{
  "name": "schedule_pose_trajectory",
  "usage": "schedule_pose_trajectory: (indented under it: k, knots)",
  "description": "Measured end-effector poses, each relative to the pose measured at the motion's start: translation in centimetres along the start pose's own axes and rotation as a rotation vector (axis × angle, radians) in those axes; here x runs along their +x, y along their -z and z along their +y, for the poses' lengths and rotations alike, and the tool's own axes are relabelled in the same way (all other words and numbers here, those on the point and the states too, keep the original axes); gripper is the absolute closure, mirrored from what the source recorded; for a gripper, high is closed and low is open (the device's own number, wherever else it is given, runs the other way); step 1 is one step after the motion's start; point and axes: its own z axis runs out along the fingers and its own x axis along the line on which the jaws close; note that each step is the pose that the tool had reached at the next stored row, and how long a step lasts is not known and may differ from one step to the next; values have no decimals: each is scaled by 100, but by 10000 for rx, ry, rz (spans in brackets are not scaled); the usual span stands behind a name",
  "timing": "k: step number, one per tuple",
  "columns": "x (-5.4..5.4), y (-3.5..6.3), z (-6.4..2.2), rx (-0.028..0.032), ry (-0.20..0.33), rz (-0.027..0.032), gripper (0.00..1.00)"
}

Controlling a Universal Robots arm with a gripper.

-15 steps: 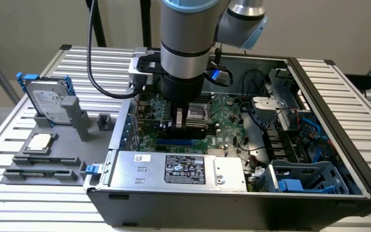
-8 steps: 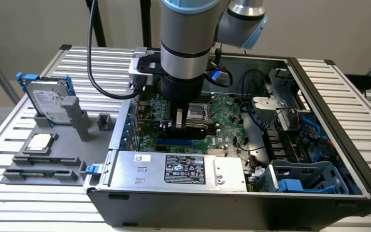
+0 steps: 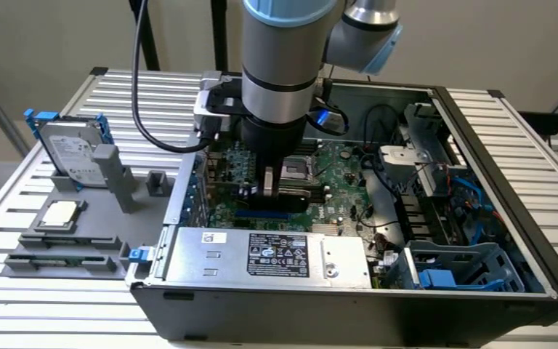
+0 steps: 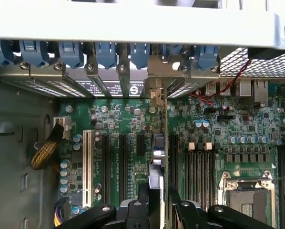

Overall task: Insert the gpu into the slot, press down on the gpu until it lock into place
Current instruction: 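Insert the gpu into the slot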

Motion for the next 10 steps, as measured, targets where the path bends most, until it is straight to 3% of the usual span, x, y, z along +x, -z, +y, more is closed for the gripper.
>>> schedule_pose_trajectory:
  k: [5,10]
  knots:
    - [2,-12,-1,-22,-2,46,74]
    - [2,-33,-1,-21,-1,48,74]
